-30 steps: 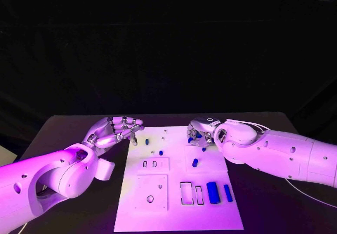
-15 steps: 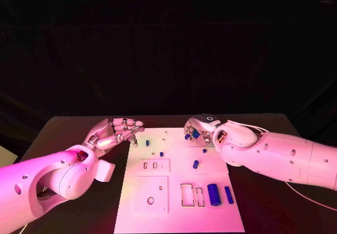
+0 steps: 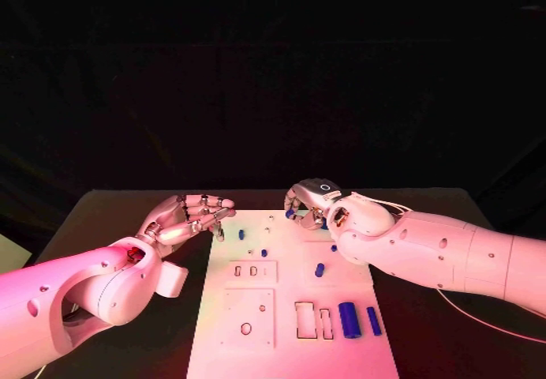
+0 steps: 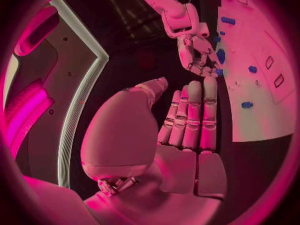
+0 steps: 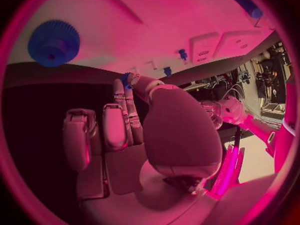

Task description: Assemble the parts on the task board

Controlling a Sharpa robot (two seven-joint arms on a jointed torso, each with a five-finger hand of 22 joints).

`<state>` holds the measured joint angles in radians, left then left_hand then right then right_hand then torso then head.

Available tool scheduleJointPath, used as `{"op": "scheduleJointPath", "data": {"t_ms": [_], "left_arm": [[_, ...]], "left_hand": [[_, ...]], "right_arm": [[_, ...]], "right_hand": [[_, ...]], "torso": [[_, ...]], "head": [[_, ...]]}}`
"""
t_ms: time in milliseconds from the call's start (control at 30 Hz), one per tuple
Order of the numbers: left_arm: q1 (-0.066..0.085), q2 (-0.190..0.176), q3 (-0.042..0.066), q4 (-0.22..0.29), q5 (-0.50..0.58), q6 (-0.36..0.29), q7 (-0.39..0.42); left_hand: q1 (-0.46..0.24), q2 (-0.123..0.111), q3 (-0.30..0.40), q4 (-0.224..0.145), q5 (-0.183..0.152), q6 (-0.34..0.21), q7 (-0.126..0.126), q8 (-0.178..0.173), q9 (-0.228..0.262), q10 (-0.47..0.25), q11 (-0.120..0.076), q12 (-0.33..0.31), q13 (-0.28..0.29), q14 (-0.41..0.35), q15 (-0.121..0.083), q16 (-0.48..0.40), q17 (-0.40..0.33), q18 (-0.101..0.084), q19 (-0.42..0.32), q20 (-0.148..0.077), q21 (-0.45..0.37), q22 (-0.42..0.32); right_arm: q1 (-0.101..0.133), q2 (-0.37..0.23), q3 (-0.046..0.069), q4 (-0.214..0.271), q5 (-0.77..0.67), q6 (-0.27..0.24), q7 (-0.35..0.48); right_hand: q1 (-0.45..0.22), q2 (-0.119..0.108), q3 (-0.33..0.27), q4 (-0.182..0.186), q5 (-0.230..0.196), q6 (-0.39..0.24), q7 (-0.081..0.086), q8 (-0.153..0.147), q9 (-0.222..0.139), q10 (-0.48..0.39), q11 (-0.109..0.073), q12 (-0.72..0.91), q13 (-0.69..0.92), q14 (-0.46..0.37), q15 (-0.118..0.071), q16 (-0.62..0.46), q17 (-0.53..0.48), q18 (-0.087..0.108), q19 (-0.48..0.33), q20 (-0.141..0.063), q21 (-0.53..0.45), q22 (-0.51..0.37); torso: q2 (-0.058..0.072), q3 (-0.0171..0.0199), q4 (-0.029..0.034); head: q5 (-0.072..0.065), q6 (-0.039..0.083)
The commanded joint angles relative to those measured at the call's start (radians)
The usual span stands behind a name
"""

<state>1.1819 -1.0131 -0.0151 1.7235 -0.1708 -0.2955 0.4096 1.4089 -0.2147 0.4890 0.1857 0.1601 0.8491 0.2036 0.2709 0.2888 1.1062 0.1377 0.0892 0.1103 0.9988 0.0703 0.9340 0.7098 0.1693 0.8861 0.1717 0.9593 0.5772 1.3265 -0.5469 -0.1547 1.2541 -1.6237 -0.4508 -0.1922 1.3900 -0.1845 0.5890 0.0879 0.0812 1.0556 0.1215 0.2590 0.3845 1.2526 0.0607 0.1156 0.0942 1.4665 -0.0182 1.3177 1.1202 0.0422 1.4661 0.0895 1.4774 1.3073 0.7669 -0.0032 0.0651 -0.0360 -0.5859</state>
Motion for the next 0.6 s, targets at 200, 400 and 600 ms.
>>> {"op": "scheduleJointPath", "data": {"t_ms": [200,400,600], "left_arm": [[0.001,0.006,0.001,0.0,0.005,0.021,0.004],[0.002,0.008,0.001,0.0,0.005,0.022,0.003],[0.002,0.008,0.001,-0.001,0.005,0.022,0.001]], "left_hand": [[-0.001,0.001,0.004,-0.001,-0.003,-0.007,-0.002,0.001,0.001,-0.006,0.002,-0.005,0.002,-0.001,0.001,0.006,-0.001,0.014,-0.006,-0.002,0.003,0.001],[-0.001,0.001,0.004,-0.001,-0.003,-0.007,-0.002,0.001,0.001,-0.006,0.002,-0.005,0.002,-0.001,0.001,0.006,-0.001,0.014,-0.006,-0.002,0.003,0.001],[0.0,0.001,0.005,-0.002,-0.003,-0.007,-0.001,0.001,0.002,-0.006,0.002,-0.005,0.002,-0.001,0.001,0.006,-0.001,0.014,-0.007,-0.002,0.005,0.002]], "right_arm": [[-0.005,0.065,0.001,-0.068,0.006,-0.031,0.014],[-0.014,0.096,0.001,-0.105,0.01,-0.016,0.027],[-0.023,0.112,0.001,-0.125,0.016,-0.011,0.038]], "right_hand": [[-0.001,-0.004,0.002,-0.002,0.008,0.005,-0.002,0.006,0.003,0.009,-0.006,-0.002,0.015,0.024,-0.005,0.003,0.0,-0.01,0.033,-0.006,0.004,0.129],[-0.002,-0.006,0.003,-0.003,0.008,0.003,-0.001,0.005,0.004,0.008,-0.005,-0.004,0.015,0.024,-0.004,0.004,0.0,-0.01,0.032,-0.006,0.003,0.128],[-0.003,-0.008,0.003,-0.003,0.009,0.001,-0.001,0.005,0.005,0.007,-0.005,-0.005,0.015,0.024,-0.004,0.004,0.001,-0.01,0.032,-0.006,0.003,0.128]], "torso": [[0.003,0.001,0.0008],[0.003,0.0002,0.0007],[0.004,0.0006,0.0018]], "head": [[0.008,0.001],[0.014,-0.002],[0.014,-0.003]]}}
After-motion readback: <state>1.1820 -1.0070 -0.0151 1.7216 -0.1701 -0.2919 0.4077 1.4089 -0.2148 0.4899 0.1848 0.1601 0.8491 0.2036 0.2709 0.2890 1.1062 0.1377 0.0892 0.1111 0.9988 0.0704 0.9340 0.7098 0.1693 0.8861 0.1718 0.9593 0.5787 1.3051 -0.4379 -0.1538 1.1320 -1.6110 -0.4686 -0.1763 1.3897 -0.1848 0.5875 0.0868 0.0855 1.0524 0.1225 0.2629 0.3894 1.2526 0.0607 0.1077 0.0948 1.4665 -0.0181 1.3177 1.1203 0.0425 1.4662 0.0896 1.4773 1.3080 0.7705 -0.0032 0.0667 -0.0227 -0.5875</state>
